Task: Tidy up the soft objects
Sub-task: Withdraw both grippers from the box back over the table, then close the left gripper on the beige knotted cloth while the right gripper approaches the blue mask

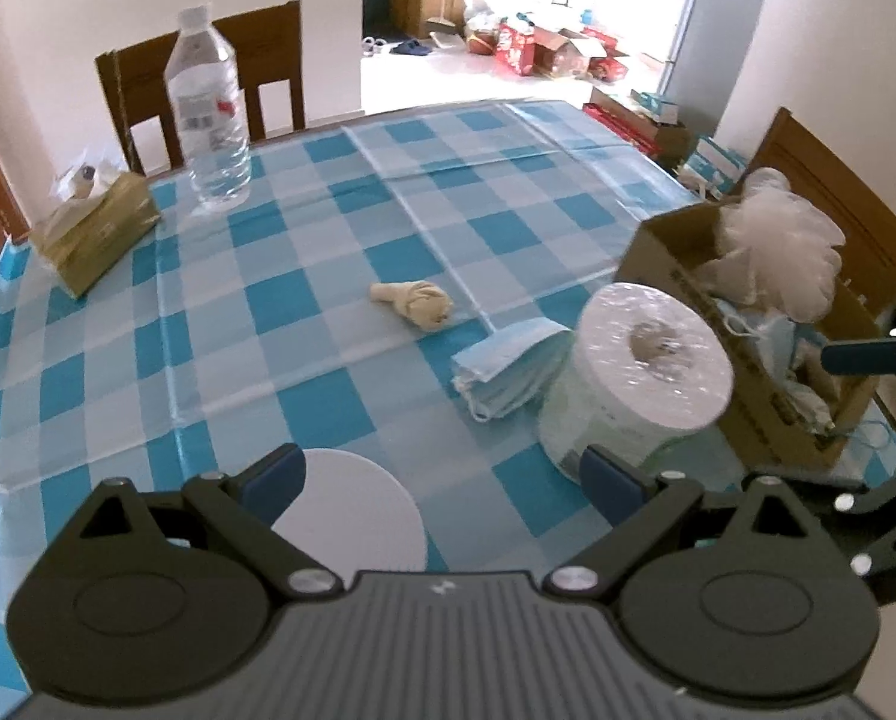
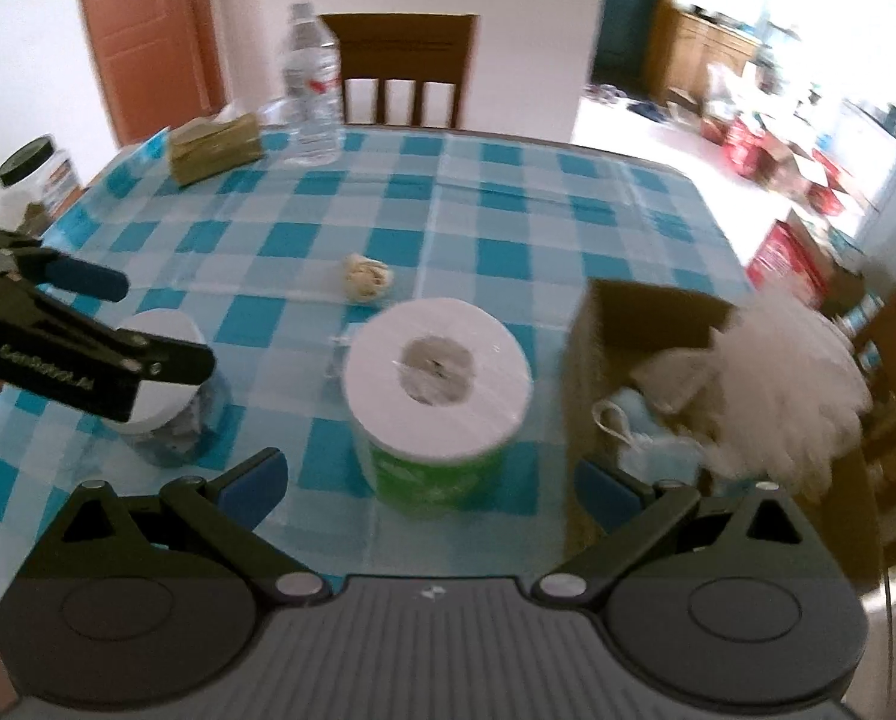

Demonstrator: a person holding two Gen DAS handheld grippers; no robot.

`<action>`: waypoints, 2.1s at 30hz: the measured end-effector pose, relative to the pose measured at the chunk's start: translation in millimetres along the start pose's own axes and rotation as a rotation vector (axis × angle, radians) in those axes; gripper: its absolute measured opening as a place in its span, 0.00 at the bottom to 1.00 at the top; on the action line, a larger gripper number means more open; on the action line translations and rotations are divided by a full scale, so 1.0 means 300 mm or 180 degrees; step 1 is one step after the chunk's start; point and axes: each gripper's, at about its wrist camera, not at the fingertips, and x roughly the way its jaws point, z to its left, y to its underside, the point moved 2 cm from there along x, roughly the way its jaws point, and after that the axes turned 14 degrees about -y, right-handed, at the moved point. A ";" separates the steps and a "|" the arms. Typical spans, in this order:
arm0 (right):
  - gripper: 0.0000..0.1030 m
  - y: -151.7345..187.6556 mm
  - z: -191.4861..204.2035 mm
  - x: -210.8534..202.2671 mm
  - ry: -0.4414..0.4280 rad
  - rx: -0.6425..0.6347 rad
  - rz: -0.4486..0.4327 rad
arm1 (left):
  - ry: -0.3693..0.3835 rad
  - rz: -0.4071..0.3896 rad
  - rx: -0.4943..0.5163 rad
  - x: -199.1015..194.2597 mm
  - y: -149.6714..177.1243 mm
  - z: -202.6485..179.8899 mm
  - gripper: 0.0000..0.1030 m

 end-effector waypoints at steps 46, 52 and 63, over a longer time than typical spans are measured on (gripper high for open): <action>1.00 -0.169 0.172 0.371 -0.0559 -0.1944 0.0739 | 0.0304 0.1000 -0.0628 0.641 -0.362 0.003 0.50; 1.00 -0.173 0.157 0.372 -0.0565 -0.1899 0.0727 | 0.0282 0.1064 -0.0657 0.683 -0.356 -0.024 0.38; 1.00 -0.178 0.148 0.380 -0.0532 -0.1904 0.0775 | 0.0229 0.0893 -0.0555 0.655 -0.356 -0.010 0.21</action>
